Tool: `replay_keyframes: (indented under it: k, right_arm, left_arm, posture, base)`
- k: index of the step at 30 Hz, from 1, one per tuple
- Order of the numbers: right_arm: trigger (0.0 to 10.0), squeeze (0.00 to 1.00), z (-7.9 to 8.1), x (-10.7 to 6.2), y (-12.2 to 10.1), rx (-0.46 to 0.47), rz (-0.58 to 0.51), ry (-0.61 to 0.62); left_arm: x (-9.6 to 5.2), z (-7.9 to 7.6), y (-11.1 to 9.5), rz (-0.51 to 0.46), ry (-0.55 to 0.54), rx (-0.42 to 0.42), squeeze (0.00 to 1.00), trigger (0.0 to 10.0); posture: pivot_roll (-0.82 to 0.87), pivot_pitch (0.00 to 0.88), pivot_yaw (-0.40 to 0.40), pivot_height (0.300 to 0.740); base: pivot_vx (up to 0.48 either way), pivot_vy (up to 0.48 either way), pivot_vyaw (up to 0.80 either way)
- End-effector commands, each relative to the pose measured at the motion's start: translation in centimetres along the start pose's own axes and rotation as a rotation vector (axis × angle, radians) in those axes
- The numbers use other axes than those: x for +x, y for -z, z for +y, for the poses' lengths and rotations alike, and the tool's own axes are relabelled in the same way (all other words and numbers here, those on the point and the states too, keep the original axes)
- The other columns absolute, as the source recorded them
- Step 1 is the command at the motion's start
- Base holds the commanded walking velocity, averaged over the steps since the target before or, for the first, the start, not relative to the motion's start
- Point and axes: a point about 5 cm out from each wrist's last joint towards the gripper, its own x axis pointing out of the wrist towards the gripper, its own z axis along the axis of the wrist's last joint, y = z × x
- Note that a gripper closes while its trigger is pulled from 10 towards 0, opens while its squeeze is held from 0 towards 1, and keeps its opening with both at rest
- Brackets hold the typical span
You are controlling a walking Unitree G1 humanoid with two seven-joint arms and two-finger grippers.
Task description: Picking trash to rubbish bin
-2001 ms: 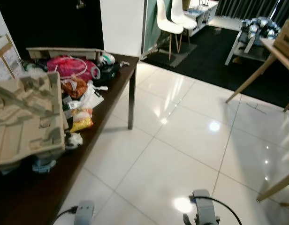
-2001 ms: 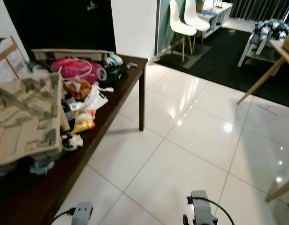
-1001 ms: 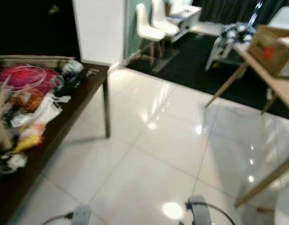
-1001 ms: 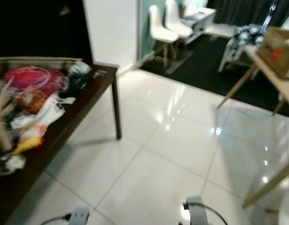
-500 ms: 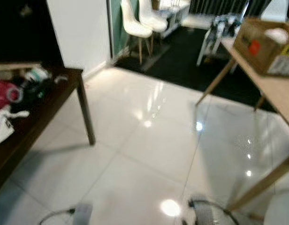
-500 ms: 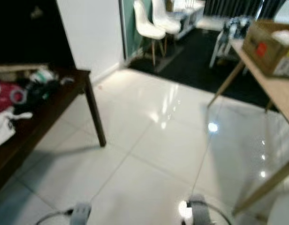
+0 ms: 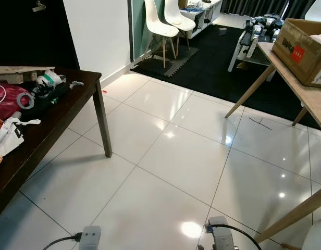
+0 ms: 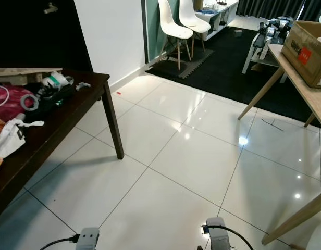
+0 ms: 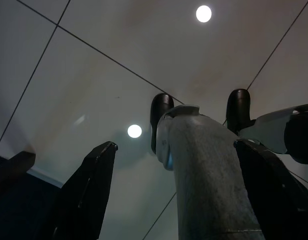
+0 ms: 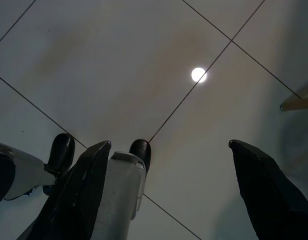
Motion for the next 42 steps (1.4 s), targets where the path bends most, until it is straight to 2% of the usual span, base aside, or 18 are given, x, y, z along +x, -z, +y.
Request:
replay_keyframes:
  k: [1, 35, 42]
  right_arm:
    - [10.0, 0.00, -0.28, -0.05, 0.14, -0.003, 0.003, 0.005]
    - [10.0, 0.00, 0.07, 0.03, -0.24, -0.004, -0.003, -0.008]
    - [10.0, 0.00, -0.11, -0.02, 0.02, 0.007, -0.001, -0.008]
  left_arm:
    - [0.02, -0.08, 0.20, 0.015, 0.000, 0.002, 0.00, 10.0]
    - [-0.02, 0.24, -0.15, 0.005, -0.005, 0.002, 0.00, 10.0]
    - [-0.03, 0.13, 0.21, 0.012, -0.006, -0.004, 0.00, 10.0]
  posture:
    - [0.02, 0.037, -0.021, 0.740]
    - [0.03, 0.035, -0.018, 0.740]
    - [0.03, 0.040, -0.014, 0.740]
  base:
    - [0.000, 0.000, 0.00]
    - [0.000, 0.000, 0.00]
    - [0.000, 0.000, 0.55]
